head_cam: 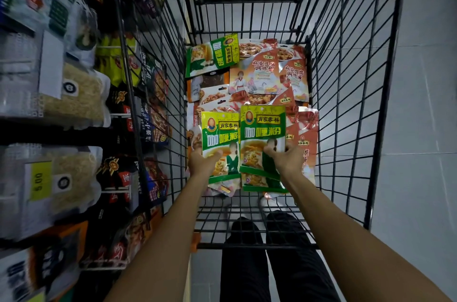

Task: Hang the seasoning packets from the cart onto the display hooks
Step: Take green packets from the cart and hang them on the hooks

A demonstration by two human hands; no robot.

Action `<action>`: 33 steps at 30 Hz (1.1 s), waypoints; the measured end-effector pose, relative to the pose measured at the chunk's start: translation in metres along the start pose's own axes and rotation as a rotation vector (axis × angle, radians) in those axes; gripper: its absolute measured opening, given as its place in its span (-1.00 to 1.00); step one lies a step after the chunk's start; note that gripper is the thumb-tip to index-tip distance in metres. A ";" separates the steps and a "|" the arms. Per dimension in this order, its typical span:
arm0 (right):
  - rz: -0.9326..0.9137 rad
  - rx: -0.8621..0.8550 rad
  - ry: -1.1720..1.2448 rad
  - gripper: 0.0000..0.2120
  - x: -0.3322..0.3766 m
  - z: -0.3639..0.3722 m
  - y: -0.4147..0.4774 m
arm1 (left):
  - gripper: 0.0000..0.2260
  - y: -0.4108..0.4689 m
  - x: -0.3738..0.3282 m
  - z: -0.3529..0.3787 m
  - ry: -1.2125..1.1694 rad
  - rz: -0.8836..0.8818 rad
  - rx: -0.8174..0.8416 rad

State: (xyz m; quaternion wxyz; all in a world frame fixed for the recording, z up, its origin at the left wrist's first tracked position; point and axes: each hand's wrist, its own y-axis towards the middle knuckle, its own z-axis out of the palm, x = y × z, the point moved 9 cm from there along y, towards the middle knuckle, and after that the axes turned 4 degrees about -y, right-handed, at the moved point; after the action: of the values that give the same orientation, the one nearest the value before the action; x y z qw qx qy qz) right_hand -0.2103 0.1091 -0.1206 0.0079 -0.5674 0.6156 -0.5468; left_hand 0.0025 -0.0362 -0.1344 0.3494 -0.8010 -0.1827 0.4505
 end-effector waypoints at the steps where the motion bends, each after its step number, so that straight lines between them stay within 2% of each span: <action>1: 0.006 0.026 -0.011 -0.84 0.000 0.003 0.001 | -0.69 0.000 0.000 0.000 0.009 -0.008 0.010; 4: -0.005 0.066 -0.036 -0.85 0.001 0.005 0.000 | -0.59 0.000 -0.001 0.003 0.030 -0.019 0.041; 6: -0.022 0.099 -0.047 -0.95 0.004 0.005 -0.003 | -0.66 -0.002 -0.008 0.003 0.023 -0.005 0.040; 12: -0.091 0.186 0.038 -0.94 0.039 -0.013 -0.020 | -0.98 -0.028 -0.055 -0.020 -0.027 0.132 0.018; 13: -0.103 0.197 0.050 -0.94 0.050 -0.018 -0.023 | -0.96 -0.036 -0.067 -0.029 -0.049 0.174 0.000; 17: -0.187 0.280 0.093 -0.88 0.111 -0.036 -0.044 | -0.96 -0.087 -0.131 -0.073 -0.099 0.394 -0.070; 22: -0.323 0.472 0.096 -0.85 0.211 -0.044 -0.089 | -0.78 -0.185 -0.202 -0.148 -0.199 0.629 -0.206; 24: -0.419 0.556 0.068 -0.80 0.255 -0.043 -0.120 | -0.87 -0.223 -0.216 -0.184 -0.244 0.703 -0.303; 26: -0.547 0.628 0.042 -0.82 0.297 -0.043 -0.157 | -0.55 -0.262 -0.227 -0.216 -0.256 0.705 -0.388; 29: -0.695 0.712 0.012 -0.79 0.347 -0.041 -0.215 | -0.81 -0.322 -0.238 -0.262 -0.349 0.772 -0.466; 33: -0.844 0.875 0.024 -0.65 0.392 -0.033 -0.296 | -0.78 -0.407 -0.238 -0.306 -0.434 0.866 -0.581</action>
State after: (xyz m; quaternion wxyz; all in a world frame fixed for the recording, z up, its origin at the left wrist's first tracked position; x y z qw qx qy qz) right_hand -0.1662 -0.0743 0.3337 0.0160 -0.7004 0.0557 -0.7114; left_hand 0.1463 -0.0213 0.4089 -0.1480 -0.7551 -0.0215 0.6383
